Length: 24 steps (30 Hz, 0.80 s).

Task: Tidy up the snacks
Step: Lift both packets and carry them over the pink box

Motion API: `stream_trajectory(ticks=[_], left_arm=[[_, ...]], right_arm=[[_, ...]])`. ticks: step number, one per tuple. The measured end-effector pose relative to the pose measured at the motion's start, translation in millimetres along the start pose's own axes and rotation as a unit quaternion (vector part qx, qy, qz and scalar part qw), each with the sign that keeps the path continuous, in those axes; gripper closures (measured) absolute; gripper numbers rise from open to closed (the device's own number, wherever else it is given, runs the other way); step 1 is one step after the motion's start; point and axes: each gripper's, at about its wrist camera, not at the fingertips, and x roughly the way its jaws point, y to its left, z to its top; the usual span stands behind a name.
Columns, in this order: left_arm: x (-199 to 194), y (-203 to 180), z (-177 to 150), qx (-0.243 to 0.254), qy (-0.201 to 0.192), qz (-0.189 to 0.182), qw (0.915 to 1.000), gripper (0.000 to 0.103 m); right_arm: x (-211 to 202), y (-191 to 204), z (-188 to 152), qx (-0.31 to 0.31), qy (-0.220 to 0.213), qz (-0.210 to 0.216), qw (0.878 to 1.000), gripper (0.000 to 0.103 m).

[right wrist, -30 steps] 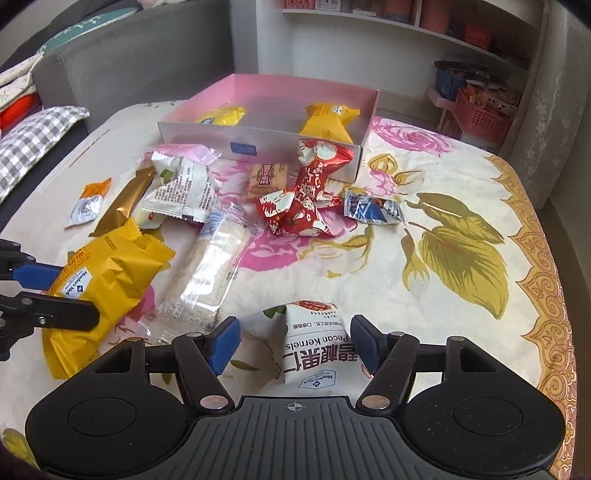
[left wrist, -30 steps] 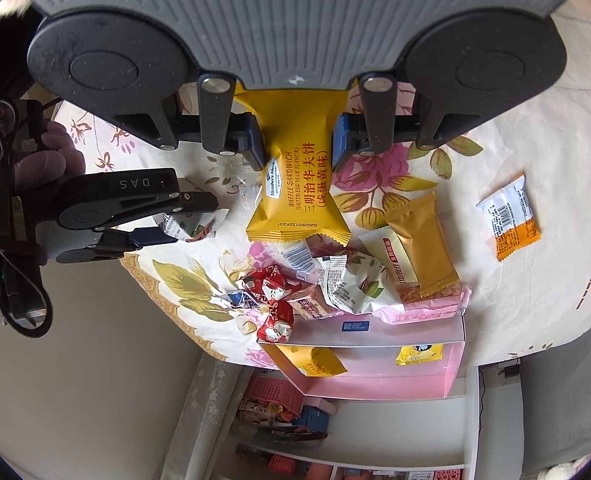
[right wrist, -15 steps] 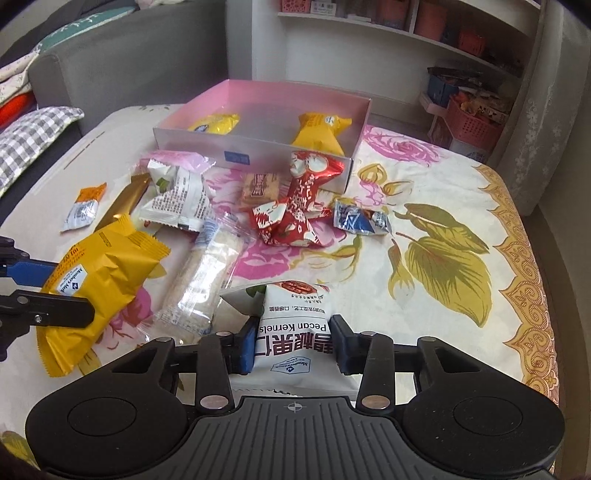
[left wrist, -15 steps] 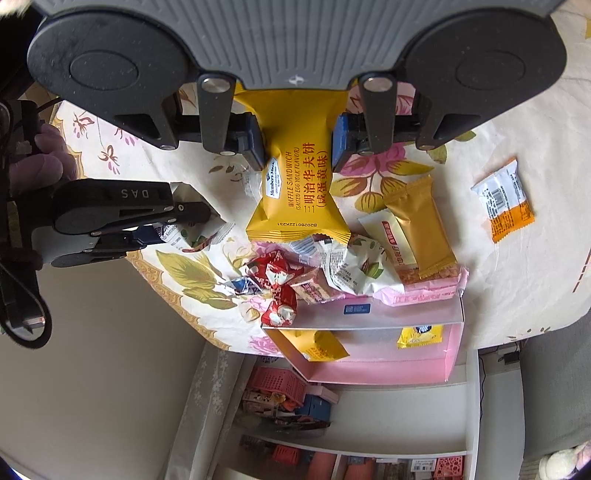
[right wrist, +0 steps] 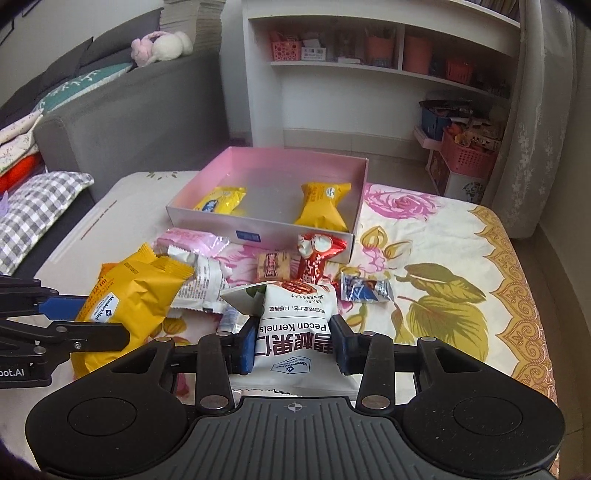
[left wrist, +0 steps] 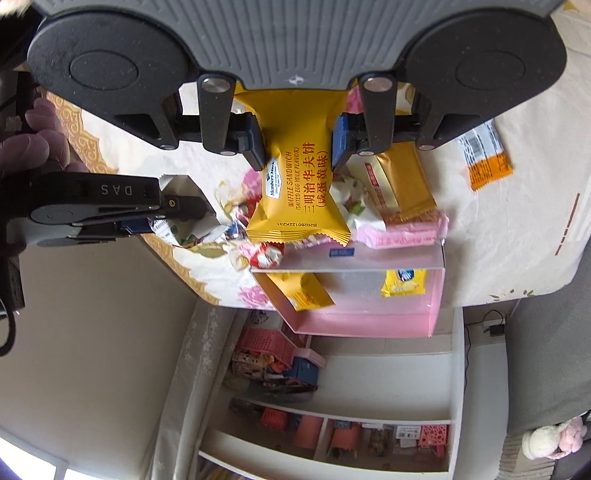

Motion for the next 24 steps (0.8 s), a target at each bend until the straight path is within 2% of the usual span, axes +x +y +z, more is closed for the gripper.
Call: stream_trajectory(ticks=[11, 24], left_arm=[[5.5, 21.2, 27.4, -0.034, -0.029, 0.027, 0.9987, 0.069], [34.5, 39.2, 57.9, -0.062, -0.047, 0.057, 0.9953, 0.069]], right_arm=[[5.9, -0.2, 30.8, 0.044, -0.029, 0.011, 0.999, 0.063], [29.5, 0.2, 60.0, 0.079, -0.053, 0.011, 0.995, 0.063]])
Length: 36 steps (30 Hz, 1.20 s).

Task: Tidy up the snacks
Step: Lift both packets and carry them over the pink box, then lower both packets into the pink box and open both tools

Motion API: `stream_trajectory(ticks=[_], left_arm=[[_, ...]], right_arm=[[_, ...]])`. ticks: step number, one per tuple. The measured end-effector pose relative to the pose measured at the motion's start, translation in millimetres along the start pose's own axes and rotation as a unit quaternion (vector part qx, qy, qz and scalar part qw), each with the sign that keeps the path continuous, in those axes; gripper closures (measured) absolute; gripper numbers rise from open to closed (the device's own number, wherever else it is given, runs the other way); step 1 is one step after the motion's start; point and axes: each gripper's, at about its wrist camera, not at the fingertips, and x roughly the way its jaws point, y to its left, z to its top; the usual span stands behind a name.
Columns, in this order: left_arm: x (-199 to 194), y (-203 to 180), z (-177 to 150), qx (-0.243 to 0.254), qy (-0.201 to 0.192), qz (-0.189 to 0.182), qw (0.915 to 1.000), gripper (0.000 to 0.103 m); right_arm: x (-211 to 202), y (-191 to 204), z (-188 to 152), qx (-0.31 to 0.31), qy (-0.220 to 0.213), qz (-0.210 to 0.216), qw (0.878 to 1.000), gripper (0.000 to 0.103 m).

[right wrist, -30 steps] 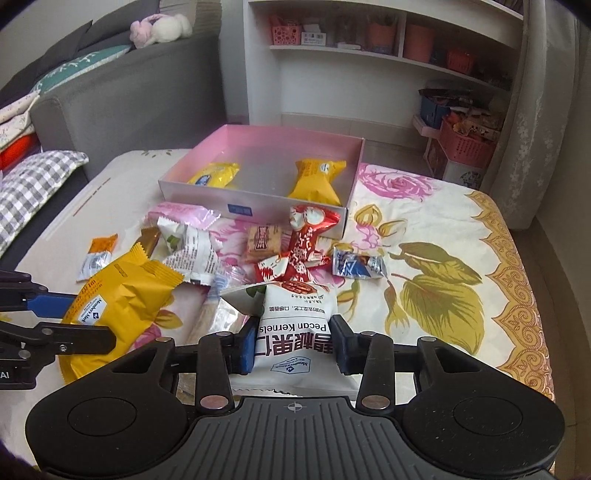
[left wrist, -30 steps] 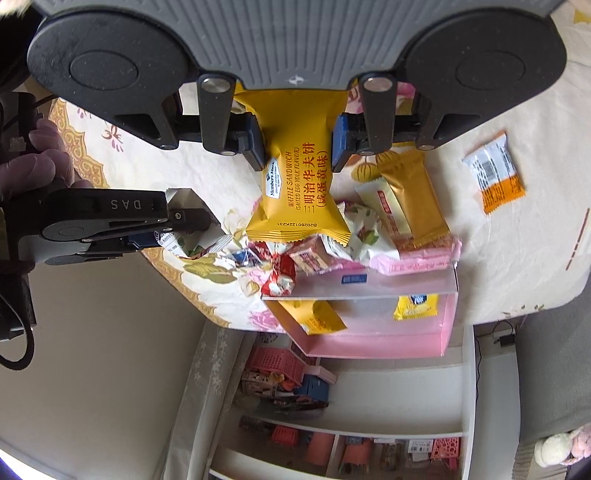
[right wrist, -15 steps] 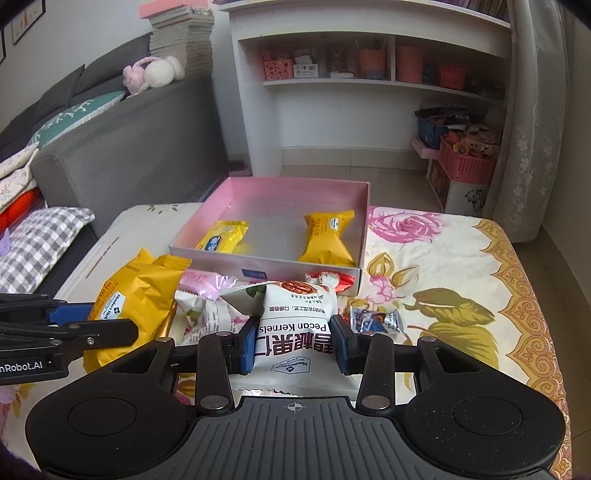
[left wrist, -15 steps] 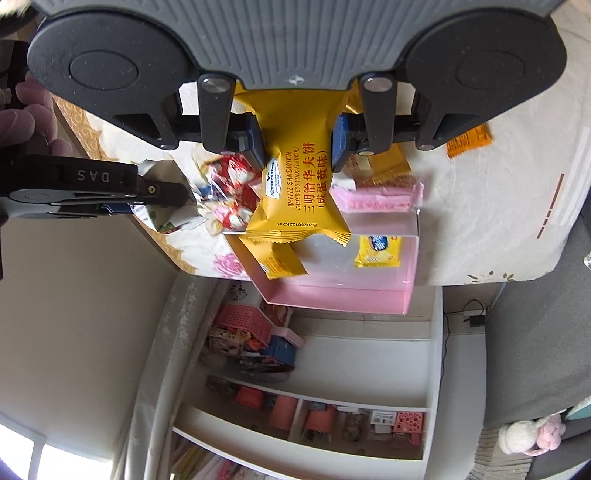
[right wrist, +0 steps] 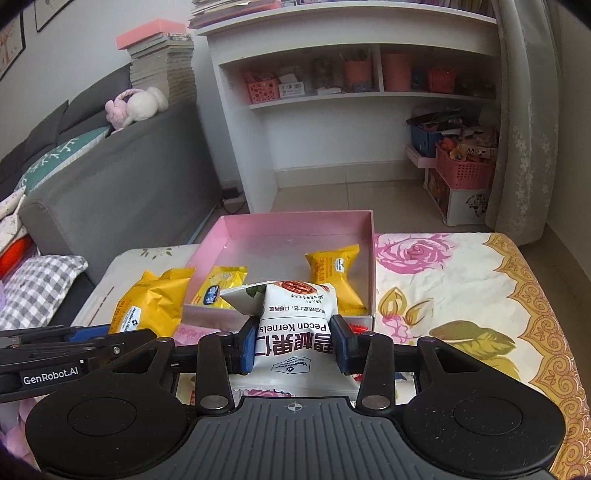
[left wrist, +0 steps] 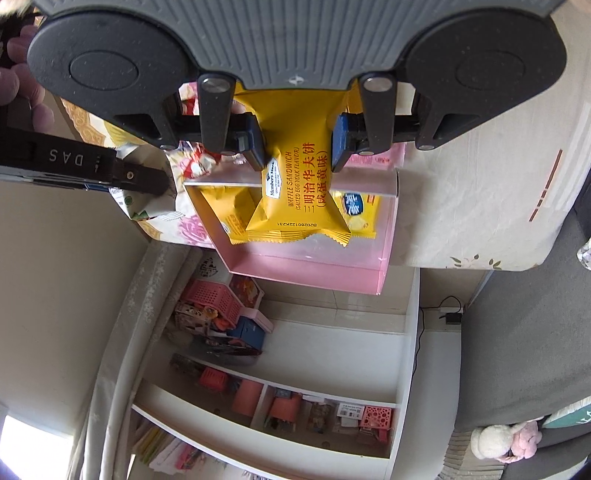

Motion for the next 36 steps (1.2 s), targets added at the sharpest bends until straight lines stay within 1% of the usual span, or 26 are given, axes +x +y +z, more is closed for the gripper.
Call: stream_trajectory(ticks=[3, 8, 13, 18, 24, 28, 32, 36], left_arm=[[11.3, 0.1, 6.6, -0.002, -0.003, 0.004, 1.0, 0.069], [33.9, 1.9, 15.3, -0.006, 0.005, 0.008, 0.9999, 0.069], [54.1, 1.1, 27.4, -0.014, 0.001, 0.004, 0.9999, 0.069], [72.3, -3.0, 35.2, -0.012, -0.002, 0.005, 0.9999, 0.069], [96.4, -4.6, 41.3, -0.014, 0.0, 0.011, 0.9998, 0.069], [111.2, -5.3, 44.7, -0.011, 0.002, 0.018, 0.9998, 0.069], [123.2, -5.2, 46.0, -0.013, 0.01, 0.028, 0.9995, 0.069], [131.8, -6.4, 46.8, -0.014, 0.015, 0.034, 0.9992, 0.069]], right_arm=[[10.3, 0.0, 5.3, 0.01, -0.002, 0.005, 1.0, 0.063], [33.1, -3.0, 14.4, 0.012, -0.002, 0.012, 1.0, 0.063], [56.2, -4.2, 26.5, -0.001, -0.006, 0.006, 1.0, 0.063], [78.3, -10.7, 40.5, 0.005, -0.013, 0.007, 1.0, 0.063], [105.1, -19.9, 58.4, 0.005, -0.021, -0.002, 1.0, 0.063], [122.5, -29.8, 69.1, 0.019, -0.025, 0.001, 0.999, 0.063], [142.2, -36.5, 76.8, 0.034, -0.014, 0.002, 0.999, 0.063], [159.8, -36.0, 79.5, 0.023, 0.0, -0.02, 1.0, 0.063]])
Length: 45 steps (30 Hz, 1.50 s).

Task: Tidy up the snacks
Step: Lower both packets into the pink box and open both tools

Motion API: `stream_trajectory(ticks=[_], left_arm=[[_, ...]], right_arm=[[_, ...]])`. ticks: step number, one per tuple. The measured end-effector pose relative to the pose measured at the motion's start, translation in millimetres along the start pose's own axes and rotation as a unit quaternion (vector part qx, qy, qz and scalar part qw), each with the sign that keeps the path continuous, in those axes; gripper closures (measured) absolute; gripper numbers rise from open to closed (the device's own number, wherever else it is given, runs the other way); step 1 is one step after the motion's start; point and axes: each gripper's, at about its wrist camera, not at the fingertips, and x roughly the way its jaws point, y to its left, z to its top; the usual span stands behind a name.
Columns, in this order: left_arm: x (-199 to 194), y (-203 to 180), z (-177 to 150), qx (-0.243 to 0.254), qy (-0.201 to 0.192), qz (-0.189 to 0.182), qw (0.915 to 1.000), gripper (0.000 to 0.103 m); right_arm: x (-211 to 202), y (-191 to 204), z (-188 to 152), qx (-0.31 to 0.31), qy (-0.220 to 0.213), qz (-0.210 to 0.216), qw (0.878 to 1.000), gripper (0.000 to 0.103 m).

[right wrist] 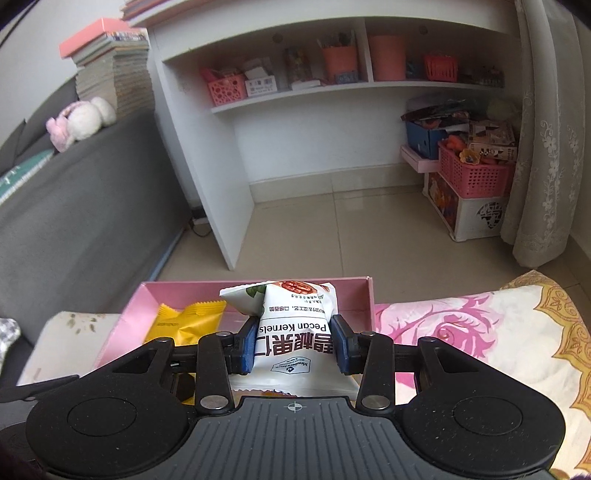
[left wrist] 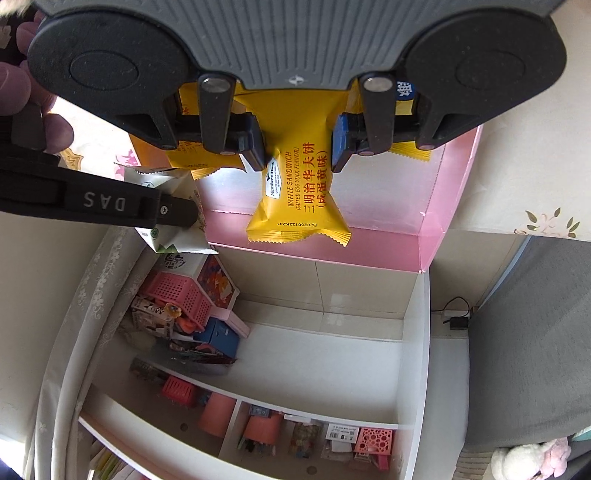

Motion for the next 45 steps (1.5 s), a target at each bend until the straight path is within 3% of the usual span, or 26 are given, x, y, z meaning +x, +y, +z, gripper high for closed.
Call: stream_trajectory(ticks=[9, 11, 13, 19, 45], left_arm=[[6.0, 7.0, -3.1, -0.01, 0.006, 0.005, 0.9999, 0.067], [5.0, 7.3, -2.6, -0.009, 0.006, 0.004, 0.9999, 0.061], [3.5, 6.5, -1.8, -0.009, 0.004, 0.005, 0.9999, 0.045], [-2.3, 3.7, 1.4, -0.005, -0.003, 0.0, 1.0, 0.033], [-67.9, -9.3, -12.0, 0.046, -0.019, -0.002, 0.9988, 0.002]], right_arm=[[15.6, -5.0, -1.6, 0.01, 0.013, -0.019, 1.0, 0.062], [12.3, -6.4, -0.9, 0.017, 0.005, -0.015, 1.0, 0.059], [8.8, -7.9, 0.4, 0.025, 0.002, -0.009, 1.0, 0.043], [-3.3, -4.5, 6.5, 0.016, -0.007, -0.013, 1.0, 0.032], [-94.7, 6.0, 3.8, -0.007, -0.028, -0.02, 0.999, 0.011]])
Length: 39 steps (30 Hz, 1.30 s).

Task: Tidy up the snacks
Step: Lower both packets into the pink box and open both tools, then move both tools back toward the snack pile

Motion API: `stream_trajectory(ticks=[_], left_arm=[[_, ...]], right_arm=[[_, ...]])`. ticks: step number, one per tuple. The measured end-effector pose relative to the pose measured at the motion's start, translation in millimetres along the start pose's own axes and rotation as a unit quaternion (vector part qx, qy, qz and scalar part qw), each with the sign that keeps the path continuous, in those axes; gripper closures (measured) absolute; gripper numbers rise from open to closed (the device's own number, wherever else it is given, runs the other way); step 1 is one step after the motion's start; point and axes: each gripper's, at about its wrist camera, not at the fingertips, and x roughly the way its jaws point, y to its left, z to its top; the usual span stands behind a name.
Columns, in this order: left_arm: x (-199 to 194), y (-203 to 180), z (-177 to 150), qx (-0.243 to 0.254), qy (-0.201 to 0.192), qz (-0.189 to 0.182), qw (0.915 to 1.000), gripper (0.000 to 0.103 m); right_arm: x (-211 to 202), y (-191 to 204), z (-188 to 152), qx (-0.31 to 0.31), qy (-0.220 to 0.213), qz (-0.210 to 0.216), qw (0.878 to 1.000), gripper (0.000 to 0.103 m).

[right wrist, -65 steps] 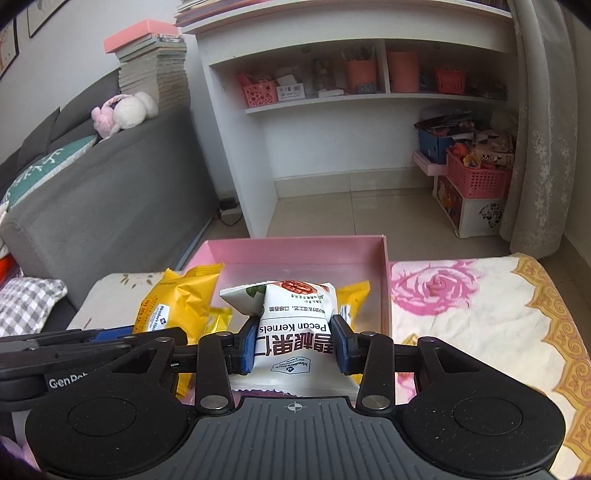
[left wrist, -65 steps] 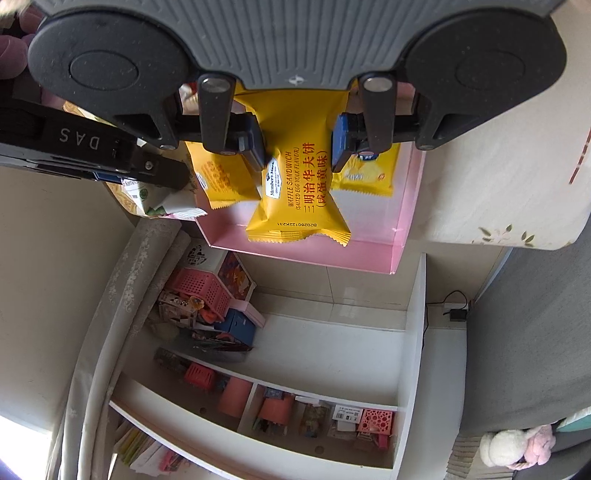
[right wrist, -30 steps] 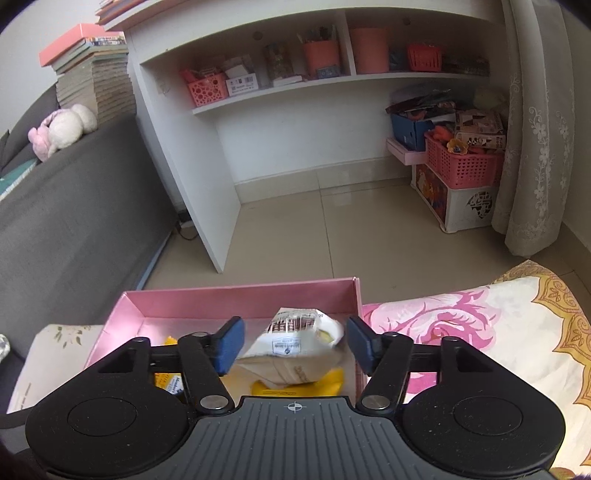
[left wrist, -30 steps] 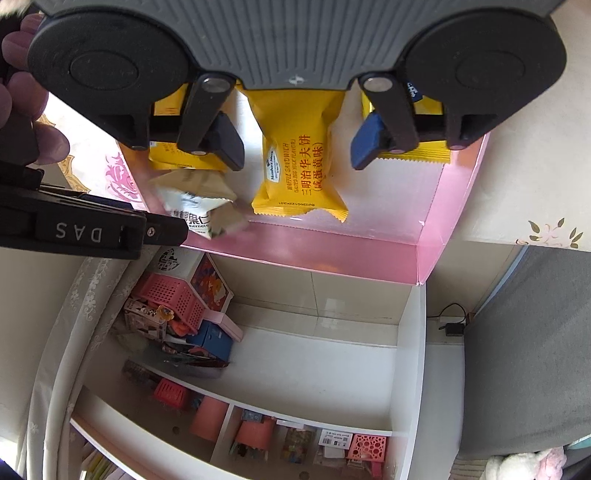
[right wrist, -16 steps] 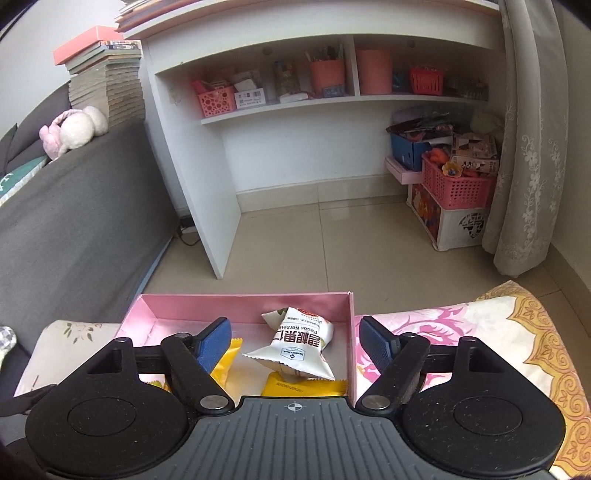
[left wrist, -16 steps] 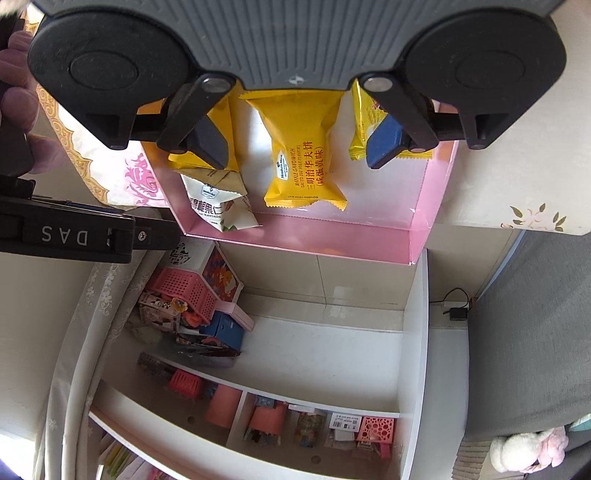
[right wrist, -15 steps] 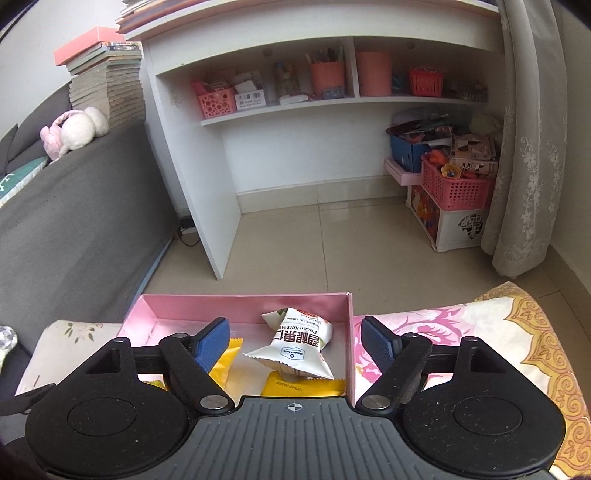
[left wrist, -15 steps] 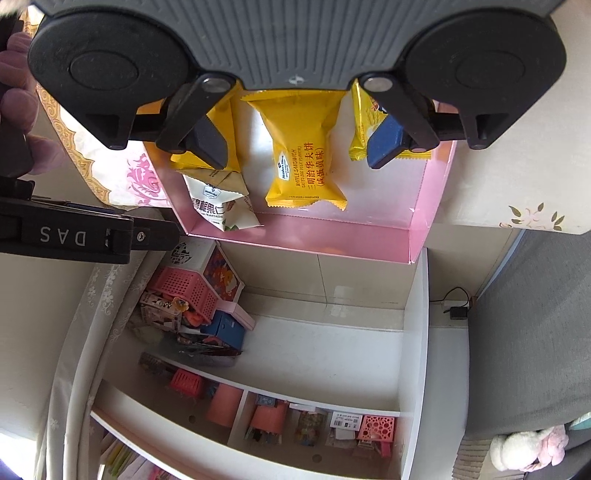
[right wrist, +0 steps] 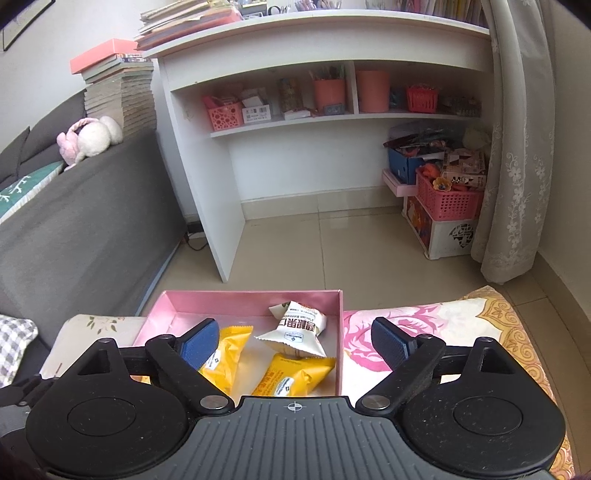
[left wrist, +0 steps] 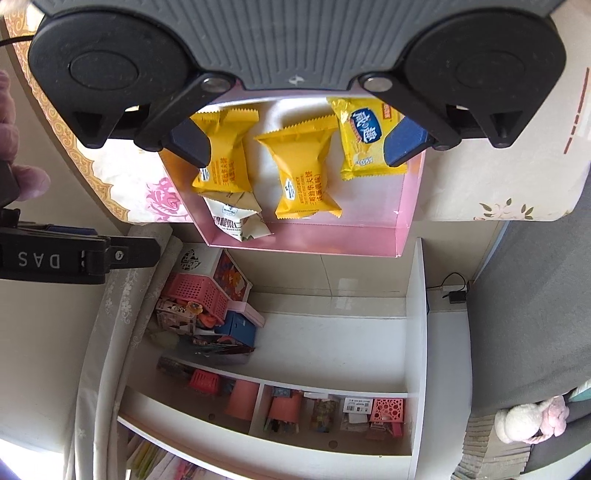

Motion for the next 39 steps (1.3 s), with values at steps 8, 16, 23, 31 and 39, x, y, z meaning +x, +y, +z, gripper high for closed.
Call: stream_trajectory(ticks=[8, 16, 23, 31, 39], left_arm=[[-24.7, 0.7, -12.7, 0.012, 0.002, 0.0, 0.9999, 0.0], [-46.9, 2.4, -26.6, 0.025, 0.002, 0.0, 0.9997, 0.0], [-66.2, 7.7, -41.1, 0.037, 0.006, 0.002, 0.9993, 0.0], [-84.2, 15.9, -59.2, 0.044, 0.008, 0.006, 0.999, 0.0], [-90.4, 24.1, -76.9, 0.06, 0.009, 0.007, 0.9981, 0.0]], right_arm=[[-29.7, 3.6, -11.4, -0.005, 0.0, -0.001, 1.0, 0.01], [-53.6, 9.4, -29.5, -0.021, 0.005, -0.005, 1.0, 0.009], [-70.9, 22.0, -46.5, -0.043, 0.012, 0.005, 0.999, 0.009], [-91.3, 38.5, -69.9, -0.058, 0.011, 0.032, 0.998, 0.009], [-102.9, 50.2, -101.8, -0.052, 0.005, 0.057, 0.997, 0.005]])
